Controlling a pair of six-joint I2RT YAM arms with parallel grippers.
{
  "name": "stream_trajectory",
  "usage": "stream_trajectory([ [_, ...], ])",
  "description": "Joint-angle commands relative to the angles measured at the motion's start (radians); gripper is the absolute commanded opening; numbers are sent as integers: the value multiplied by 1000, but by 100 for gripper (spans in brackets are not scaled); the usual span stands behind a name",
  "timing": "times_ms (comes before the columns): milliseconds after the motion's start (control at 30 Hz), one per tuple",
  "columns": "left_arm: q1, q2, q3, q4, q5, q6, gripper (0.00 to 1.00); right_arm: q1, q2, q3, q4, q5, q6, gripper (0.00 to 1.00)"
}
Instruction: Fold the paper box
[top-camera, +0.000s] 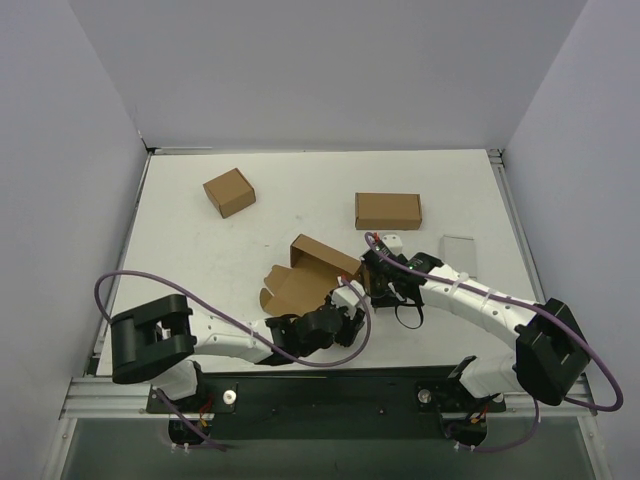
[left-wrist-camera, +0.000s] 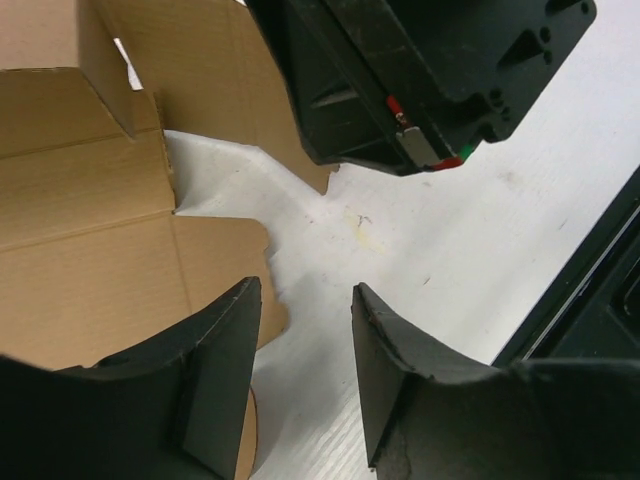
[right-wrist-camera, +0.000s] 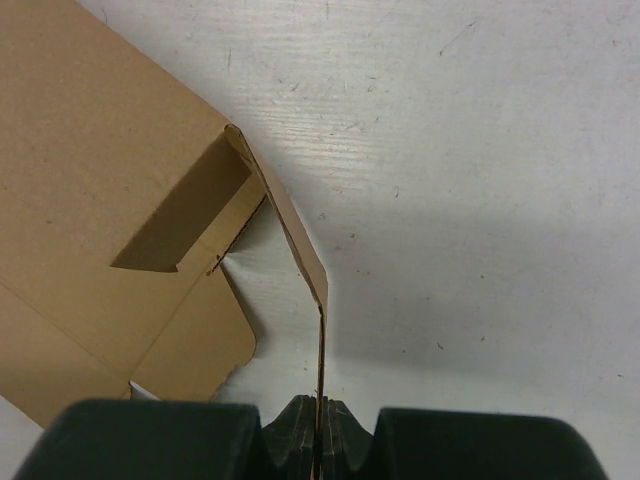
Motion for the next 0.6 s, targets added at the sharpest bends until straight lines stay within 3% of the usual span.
stream_trajectory([
  [0,-3,33,13,173,17,-46,50,0,-5,-11,0,2,16,0],
  [300,23,112,-56,266,44,-55,38,2,-6,-17,-2,2,10,0],
  [567,40,117,-104,314,43,-55,34,0,-14,-19,-5,6,-9,0],
])
